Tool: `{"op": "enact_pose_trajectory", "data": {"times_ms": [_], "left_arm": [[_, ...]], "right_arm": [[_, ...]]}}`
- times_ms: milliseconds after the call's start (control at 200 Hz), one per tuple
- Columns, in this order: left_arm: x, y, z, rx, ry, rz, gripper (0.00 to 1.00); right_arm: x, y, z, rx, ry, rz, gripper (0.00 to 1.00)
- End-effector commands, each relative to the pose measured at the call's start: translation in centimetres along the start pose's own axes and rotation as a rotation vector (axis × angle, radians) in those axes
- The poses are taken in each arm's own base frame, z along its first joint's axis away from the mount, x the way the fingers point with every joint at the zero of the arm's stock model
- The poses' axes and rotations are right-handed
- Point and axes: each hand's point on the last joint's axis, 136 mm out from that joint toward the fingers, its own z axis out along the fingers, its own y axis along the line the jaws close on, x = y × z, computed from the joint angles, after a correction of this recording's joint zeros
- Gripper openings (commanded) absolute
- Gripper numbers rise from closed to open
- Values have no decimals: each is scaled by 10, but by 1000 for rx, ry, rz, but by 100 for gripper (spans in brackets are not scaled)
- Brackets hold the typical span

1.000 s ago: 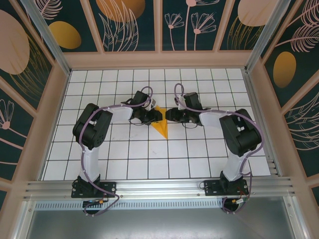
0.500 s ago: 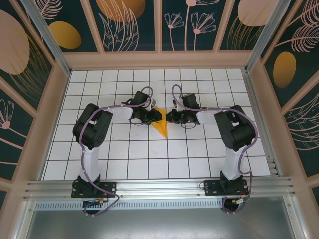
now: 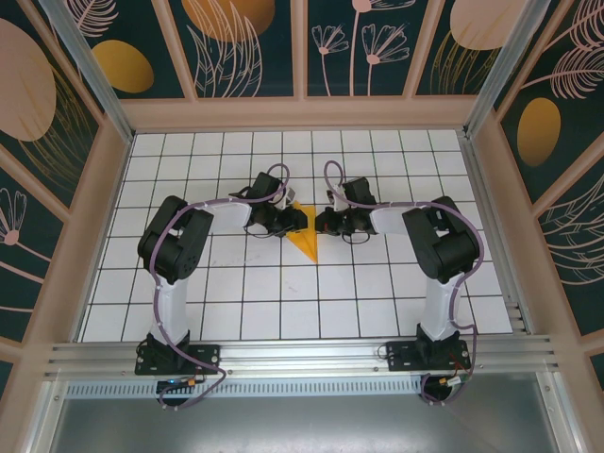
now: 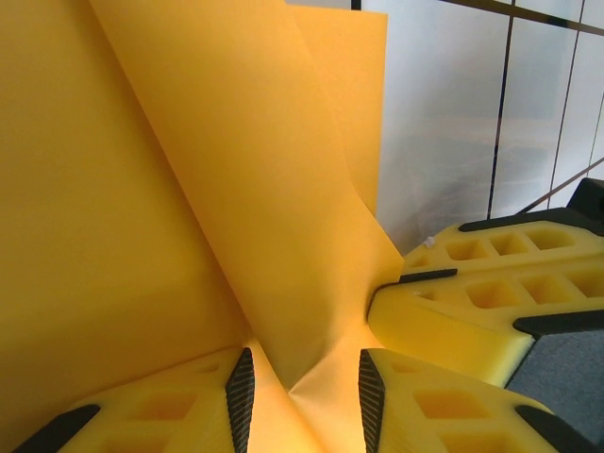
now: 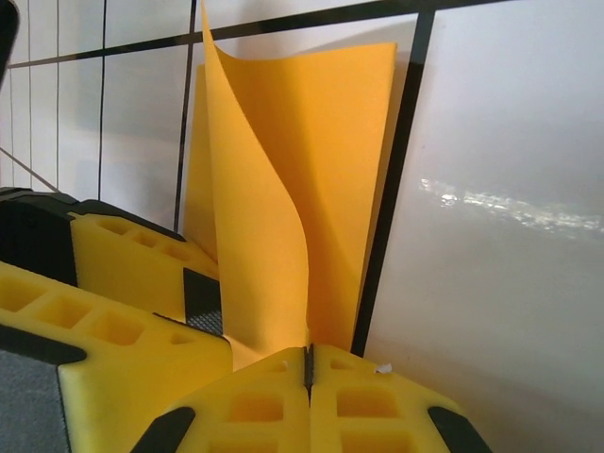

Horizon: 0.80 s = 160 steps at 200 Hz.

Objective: Fold a paper plane with a square sheet of paper (fold left side to right side)
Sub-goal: Fourth fold the wing at the center of the table.

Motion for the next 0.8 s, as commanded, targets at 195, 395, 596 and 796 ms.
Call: {"op": "enact_pose_trajectory", "data": {"times_ms": [195, 395, 596, 796], "left_arm": [[13, 37, 13, -120, 27, -18, 39], [13, 37, 13, -118, 27, -18, 39], [13, 38, 13, -118, 27, -20, 39], [13, 37, 13, -113, 26, -16, 39]], "right_arm": [[-2, -9, 5, 37, 8, -18, 6], [1, -8, 8, 34, 21, -24, 6], [2, -7, 10, 32, 26, -28, 6], [7, -9, 14, 42, 45, -28, 6]]}}
